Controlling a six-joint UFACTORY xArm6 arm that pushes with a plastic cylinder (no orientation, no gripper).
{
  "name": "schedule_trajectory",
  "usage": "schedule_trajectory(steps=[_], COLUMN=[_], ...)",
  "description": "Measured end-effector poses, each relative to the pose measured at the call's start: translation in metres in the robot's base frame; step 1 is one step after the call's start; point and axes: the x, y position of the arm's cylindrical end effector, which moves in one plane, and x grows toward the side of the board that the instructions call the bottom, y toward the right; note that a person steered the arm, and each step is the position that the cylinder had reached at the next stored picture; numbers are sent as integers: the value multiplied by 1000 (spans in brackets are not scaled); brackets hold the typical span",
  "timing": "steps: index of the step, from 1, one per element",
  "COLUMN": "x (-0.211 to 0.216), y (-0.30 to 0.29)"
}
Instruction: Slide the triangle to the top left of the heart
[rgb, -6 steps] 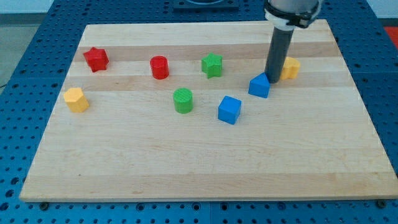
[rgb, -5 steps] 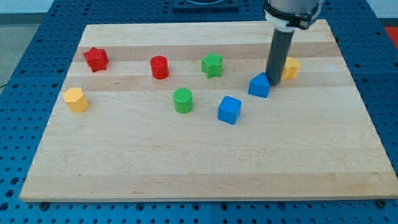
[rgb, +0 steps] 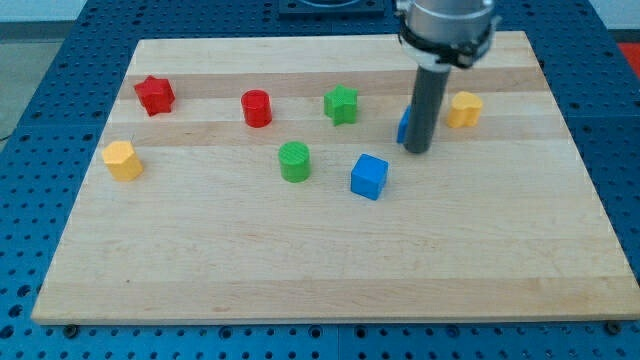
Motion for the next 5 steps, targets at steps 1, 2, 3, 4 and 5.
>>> schedule_trajectory(steps=[1, 2, 3, 4, 5], x=[-18, -4, -30, -82, -113], y=[-16, -20, -24, -24, -33])
